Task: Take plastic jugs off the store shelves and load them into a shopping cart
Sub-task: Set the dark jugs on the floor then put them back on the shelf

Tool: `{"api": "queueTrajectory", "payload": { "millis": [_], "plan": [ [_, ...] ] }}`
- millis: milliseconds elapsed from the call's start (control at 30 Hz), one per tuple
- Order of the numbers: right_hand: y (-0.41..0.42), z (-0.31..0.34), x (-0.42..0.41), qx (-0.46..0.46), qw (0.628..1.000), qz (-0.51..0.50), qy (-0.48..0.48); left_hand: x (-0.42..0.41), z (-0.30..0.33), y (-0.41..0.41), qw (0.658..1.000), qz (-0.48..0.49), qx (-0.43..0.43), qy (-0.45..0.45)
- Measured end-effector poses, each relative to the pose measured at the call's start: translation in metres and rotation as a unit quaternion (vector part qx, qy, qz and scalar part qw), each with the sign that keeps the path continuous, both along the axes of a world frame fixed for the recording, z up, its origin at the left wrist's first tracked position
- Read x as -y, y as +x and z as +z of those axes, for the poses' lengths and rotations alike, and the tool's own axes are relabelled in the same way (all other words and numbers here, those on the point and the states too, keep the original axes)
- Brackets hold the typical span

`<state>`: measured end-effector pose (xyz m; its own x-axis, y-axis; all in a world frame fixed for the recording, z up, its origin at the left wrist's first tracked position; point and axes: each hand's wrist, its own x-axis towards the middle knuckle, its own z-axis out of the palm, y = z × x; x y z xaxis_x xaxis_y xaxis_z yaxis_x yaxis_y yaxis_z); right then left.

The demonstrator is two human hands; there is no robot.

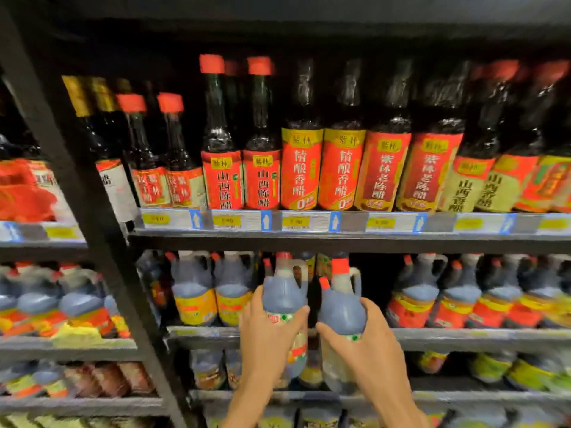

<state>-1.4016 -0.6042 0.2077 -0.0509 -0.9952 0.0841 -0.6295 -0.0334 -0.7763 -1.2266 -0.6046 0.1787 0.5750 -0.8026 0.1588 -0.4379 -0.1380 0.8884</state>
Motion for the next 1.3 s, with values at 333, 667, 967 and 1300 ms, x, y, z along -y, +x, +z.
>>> {"api": "queueTrajectory", "payload": {
  "millis": [333,667,967,1300],
  "plan": [
    [0.001,0.001,0.010,-0.002,0.998,-0.066,-0.001,0.044,0.026,0.001,0.999,-0.012,-0.044,0.015],
    [-0.002,0.007,0.023,-0.011,0.998,-0.059,-0.034,0.067,0.024,-0.014,0.999,0.001,0.012,-0.038],
    [-0.004,0.008,0.035,0.049,0.998,-0.033,-0.034,0.069,-0.001,-0.017,0.998,0.021,0.036,-0.051],
    [0.005,0.003,0.102,0.090,0.987,-0.070,-0.114,0.066,-0.020,-0.002,0.996,0.011,0.075,-0.049]
  ]
}}
